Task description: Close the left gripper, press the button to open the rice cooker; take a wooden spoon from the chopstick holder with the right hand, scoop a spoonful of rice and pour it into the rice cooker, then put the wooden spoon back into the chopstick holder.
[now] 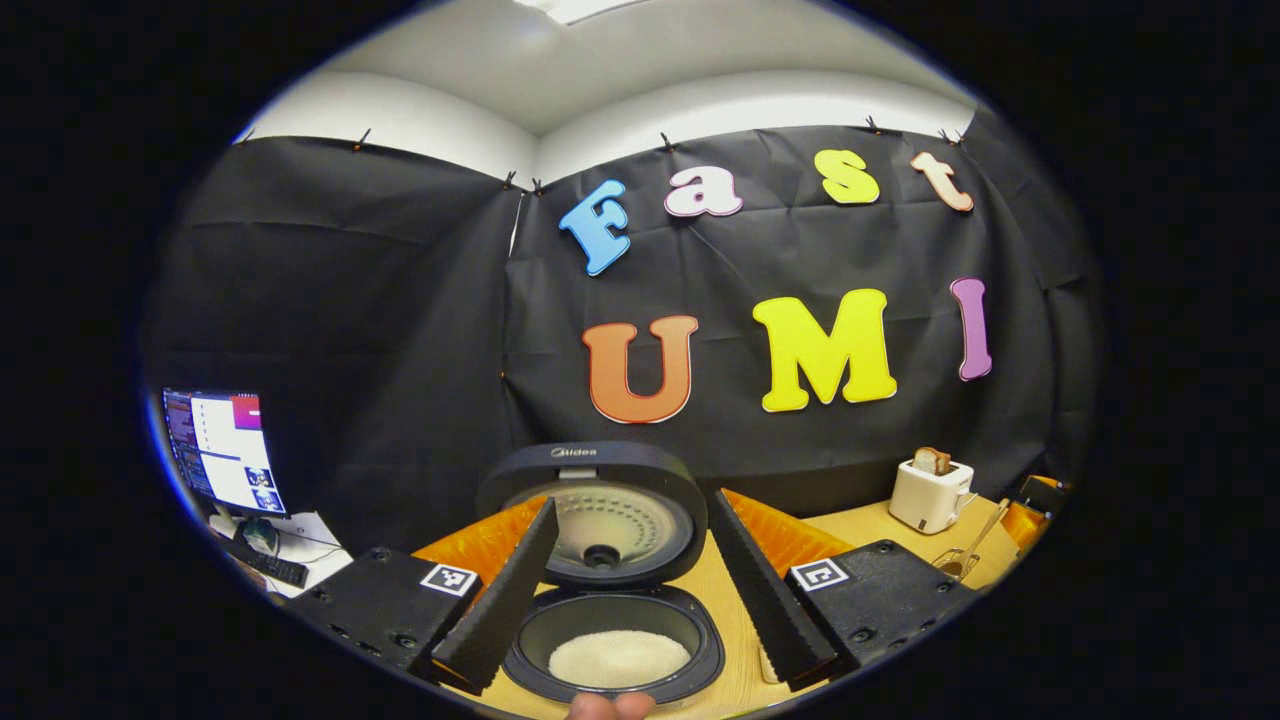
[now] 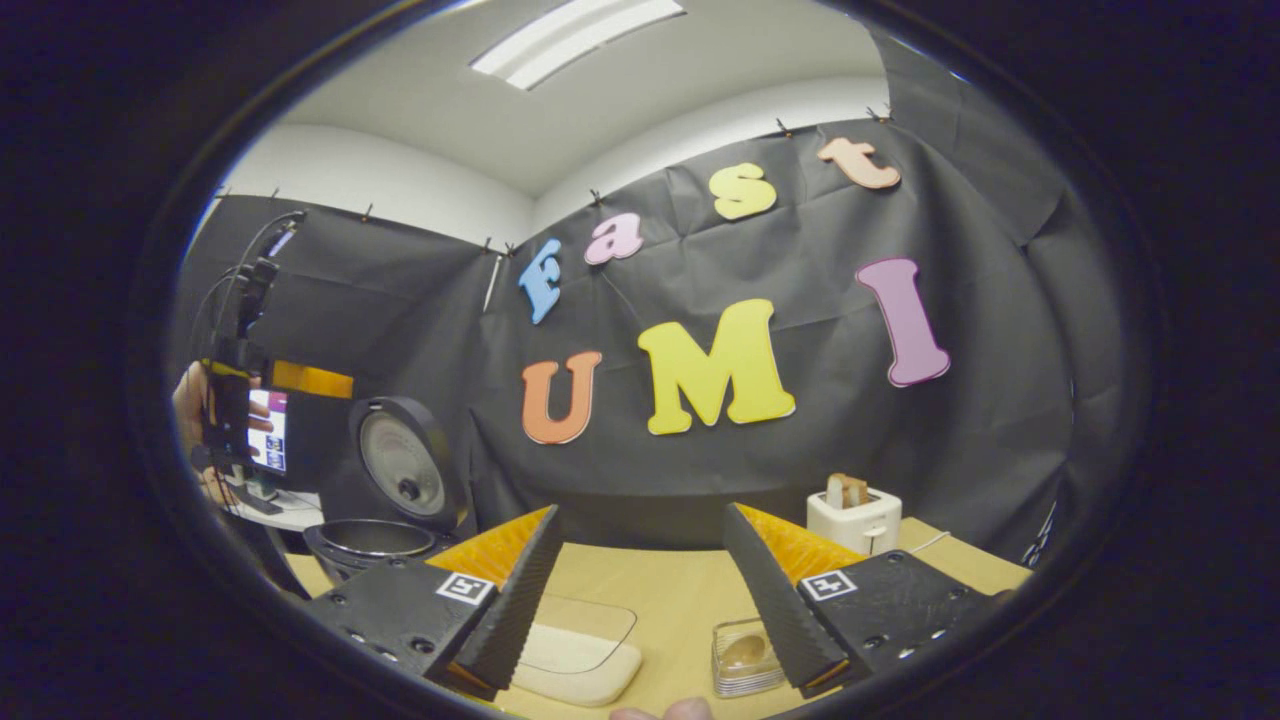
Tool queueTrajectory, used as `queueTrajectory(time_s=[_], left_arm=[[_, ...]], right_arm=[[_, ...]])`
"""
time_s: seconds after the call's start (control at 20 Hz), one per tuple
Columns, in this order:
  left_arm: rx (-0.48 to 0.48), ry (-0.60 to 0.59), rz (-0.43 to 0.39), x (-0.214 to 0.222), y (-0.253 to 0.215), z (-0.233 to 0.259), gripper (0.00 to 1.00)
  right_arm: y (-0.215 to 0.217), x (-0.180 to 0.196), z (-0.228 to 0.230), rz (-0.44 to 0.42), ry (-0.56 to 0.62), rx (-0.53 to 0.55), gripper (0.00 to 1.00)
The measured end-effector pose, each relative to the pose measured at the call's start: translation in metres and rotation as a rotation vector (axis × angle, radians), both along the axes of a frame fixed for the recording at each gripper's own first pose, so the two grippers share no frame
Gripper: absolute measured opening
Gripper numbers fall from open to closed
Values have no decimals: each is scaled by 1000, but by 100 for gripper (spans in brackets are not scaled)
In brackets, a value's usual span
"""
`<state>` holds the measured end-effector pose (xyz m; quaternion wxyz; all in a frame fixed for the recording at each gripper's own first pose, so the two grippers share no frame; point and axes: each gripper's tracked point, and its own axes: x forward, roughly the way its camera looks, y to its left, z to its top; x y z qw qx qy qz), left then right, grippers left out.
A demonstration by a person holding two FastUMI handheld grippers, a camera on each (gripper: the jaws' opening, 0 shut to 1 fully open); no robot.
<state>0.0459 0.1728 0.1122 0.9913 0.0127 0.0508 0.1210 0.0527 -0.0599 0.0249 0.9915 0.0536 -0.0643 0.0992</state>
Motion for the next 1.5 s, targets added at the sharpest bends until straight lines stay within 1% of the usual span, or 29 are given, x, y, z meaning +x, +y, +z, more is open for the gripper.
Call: queueTrajectory(time_s=[0.05, 0.1, 0.15, 0.2, 0.35, 0.4, 0.55, 0.6, 0.9, 0.95, 1.0, 1.05, 1.2, 1.35, 1.5], left_arm=[[-8, 7, -8, 9, 3, 8, 98], [-20, 13, -10, 17, 9, 16, 93], [-36, 22, -6, 25, 17, 23, 98], [-47, 34, -11, 36, 22, 28, 98], [0, 101, 25, 60, 52, 35, 98], [-2, 121, 25, 67, 58, 35, 98], [-60, 176, 13, 90, 67, 29, 98], [-71, 200, 22, 99, 72, 25, 98], [-117, 354, 38, 125, 79, -9, 98], [-118, 376, 47, 127, 82, -15, 98], [-122, 402, 50, 126, 82, -20, 100], [-129, 420, 54, 124, 81, -24, 98], [-123, 437, 50, 121, 78, -25, 98], [-134, 449, 30, 113, 75, -27, 98], [-139, 465, 17, 95, 68, -31, 99]], right_arm=[[-2, -2, 1, 5, -3, 1, 95], [-4, -4, 1, 8, -6, 3, 95], [-7, -6, 1, 7, -9, 6, 95], [-10, -7, 0, 7, -10, 15, 95], [-19, -9, -4, 7, -6, 46, 95], [-24, -10, -4, 2, -4, 56, 95], [-29, -9, -6, -2, 6, 81, 95], [-30, -9, -7, -4, 6, 85, 95], [-28, -12, -12, 14, 15, 116, 95], [-27, -12, -13, 18, 20, 122, 95], [-27, -13, -15, 22, 23, 126, 95], [-27, -12, -15, 20, 25, 128, 95], [-25, -13, -18, 27, 31, 142, 95], [-15, -15, -18, 44, 40, 138, 95], [-5, -23, -15, 55, 25, 121, 95]])
